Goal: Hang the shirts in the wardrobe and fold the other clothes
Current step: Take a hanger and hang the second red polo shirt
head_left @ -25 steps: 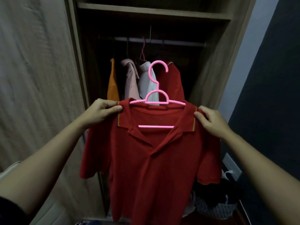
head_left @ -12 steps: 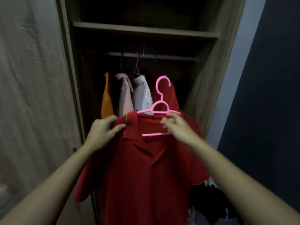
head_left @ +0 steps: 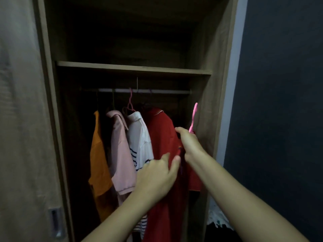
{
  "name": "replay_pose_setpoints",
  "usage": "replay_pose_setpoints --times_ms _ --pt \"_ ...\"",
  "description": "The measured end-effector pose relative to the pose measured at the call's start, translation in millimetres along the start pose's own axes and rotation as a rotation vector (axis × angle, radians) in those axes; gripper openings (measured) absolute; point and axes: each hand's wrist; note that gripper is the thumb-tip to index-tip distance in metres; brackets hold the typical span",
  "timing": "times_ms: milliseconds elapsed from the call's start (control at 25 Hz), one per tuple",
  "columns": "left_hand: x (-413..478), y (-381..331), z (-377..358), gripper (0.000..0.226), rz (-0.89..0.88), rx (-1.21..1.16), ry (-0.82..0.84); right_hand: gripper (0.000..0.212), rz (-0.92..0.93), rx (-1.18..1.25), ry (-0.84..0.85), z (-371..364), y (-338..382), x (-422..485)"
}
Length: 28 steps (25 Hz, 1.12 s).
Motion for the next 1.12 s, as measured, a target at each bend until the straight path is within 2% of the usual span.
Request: replay_pose_setpoints --times_ms 80,120,200,280,400,480,560,600,640,680,720,760,840,920,1040,1120 --pt "24 10 0 0.043 0.032 -0.112 -0.086 0.027 0.042 -0.088 -0.061 18 14 11" --pt "39 15 -3 0.039 0.049 -0.132 -0.141 0.027 0.059 -0.148 -0.095 28 20 20" --pt "76 23 -14 0.037 0.039 -0.075 -0.228 0.036 0.097 -0.304 -0.123 42 28 40" --pt "120 28 -30 0.036 0.005 0.021 -0.269 0.029 0.171 -0.479 -0.116 48 33 57" --pt "186 32 -57 0.041 -0.031 0.150 -0.183 0.021 0.322 -0.770 -0.150 53 40 85" --pt "222 35 -75 0.049 -0.002 0.177 -0.049 0.024 0.459 -0.980 -0.170 54 47 104" --pt "243 45 -95 0.050 0.079 0.160 0.013 0.031 0.594 -1.189 -0.196 52 57 123" --pt "246 52 -104 0.049 0.130 0.138 -0.021 0.037 0.640 -1.271 -0.214 51 61 132" --pt "246 60 -113 0.045 0.160 0.102 -0.126 0.044 0.670 -1.330 -0.223 48 65 142" --pt "244 66 -119 0.038 0.178 0.065 -0.245 0.050 0.673 -1.380 -0.222 46 67 154" --pt "242 71 -122 0.030 0.184 0.030 -0.302 0.054 0.661 -1.424 -0.212 42 68 167" --pt "243 75 -124 0.031 0.164 0.016 -0.335 0.056 0.642 -1.459 -0.205 36 67 180" --pt "247 76 -129 0.053 0.106 0.046 -0.282 0.058 0.598 -1.518 -0.197 21 65 201" --pt "251 70 -129 0.061 0.092 0.111 -0.199 0.059 0.587 -1.561 -0.196 6 64 217" --pt "255 74 -133 0.069 0.027 0.130 -0.293 0.052 0.612 -1.596 -0.198 -10 72 242" --pt "257 78 -135 0.072 0.017 0.162 -0.282 0.041 0.634 -1.626 -0.207 -18 80 260"
Point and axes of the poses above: each hand's wrist, its own x-axis towards the middle knuckle, its own z-axis out of the back of the hand, y = z × x, and after that the axes turned 7 degrees about -z, right-handed
